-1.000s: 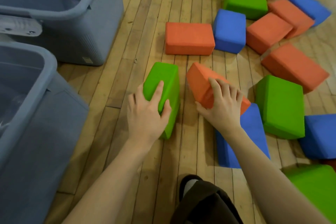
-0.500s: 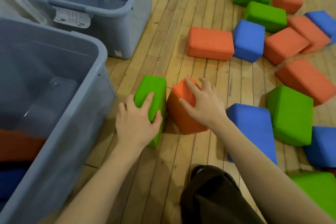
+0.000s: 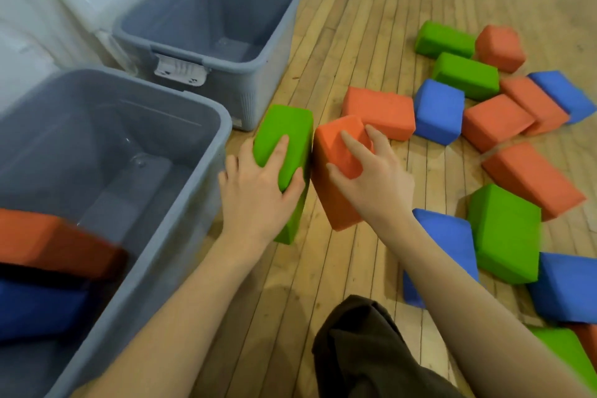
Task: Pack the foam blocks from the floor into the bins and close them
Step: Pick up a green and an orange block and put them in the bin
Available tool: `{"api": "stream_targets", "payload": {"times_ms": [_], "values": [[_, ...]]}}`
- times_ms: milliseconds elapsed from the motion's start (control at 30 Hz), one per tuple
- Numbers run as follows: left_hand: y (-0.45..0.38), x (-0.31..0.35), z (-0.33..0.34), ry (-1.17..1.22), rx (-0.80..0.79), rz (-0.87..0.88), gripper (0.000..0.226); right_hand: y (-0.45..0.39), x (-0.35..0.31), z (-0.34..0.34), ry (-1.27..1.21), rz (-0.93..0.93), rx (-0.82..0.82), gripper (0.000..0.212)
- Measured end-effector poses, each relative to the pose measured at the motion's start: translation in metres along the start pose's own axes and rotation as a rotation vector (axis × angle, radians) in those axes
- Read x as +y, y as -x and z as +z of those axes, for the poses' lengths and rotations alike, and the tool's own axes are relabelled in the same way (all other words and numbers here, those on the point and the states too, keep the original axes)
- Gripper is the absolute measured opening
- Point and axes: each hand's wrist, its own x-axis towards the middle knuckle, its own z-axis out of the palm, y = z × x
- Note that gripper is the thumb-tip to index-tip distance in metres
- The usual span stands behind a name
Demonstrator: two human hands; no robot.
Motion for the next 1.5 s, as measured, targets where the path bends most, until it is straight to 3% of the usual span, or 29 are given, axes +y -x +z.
{"api": "stream_targets", "payload": {"times_ms": [200,367,533,767,967,1133,1233,1367,1500], "values": [[-0.024,0.006,-0.102,0.052,0.307,0.056,0.053,-0.012,-0.082,-0.079,-0.084,-0.090,0.246,0.054],[-0.009,-0.035,-0.167,0.040,0.450,-0.038,0.052,-0.014,-0.161,-0.091,-0.227,-0.261,0.359,0.051],[0.016,-0.105,-0.180,0.018,0.498,-0.267,0.054,-0.018,-0.232,-0.039,-0.290,-0.395,0.134,0.053],[0.025,-0.173,-0.145,0.019,0.534,-0.636,0.053,-0.043,-0.290,0.044,-0.305,-0.561,-0.139,0.053],[0.015,-0.210,-0.105,0.036,0.397,-0.902,0.054,-0.063,-0.302,0.114,-0.247,-0.630,-0.384,0.054],[0.000,-0.222,-0.078,0.000,0.365,-1.000,0.049,-0.070,-0.295,0.154,-0.249,-0.662,-0.423,0.050],[-0.008,-0.227,-0.072,-0.121,0.261,-0.969,0.052,-0.080,-0.297,0.166,-0.270,-0.729,-0.380,0.043],[-0.004,-0.235,-0.077,-0.240,0.267,-0.723,0.048,-0.093,-0.286,0.162,-0.286,-0.735,-0.363,0.037],[-0.015,-0.220,-0.087,-0.183,0.195,-0.540,0.049,-0.095,-0.254,0.141,-0.314,-0.690,-0.311,0.030]]}}
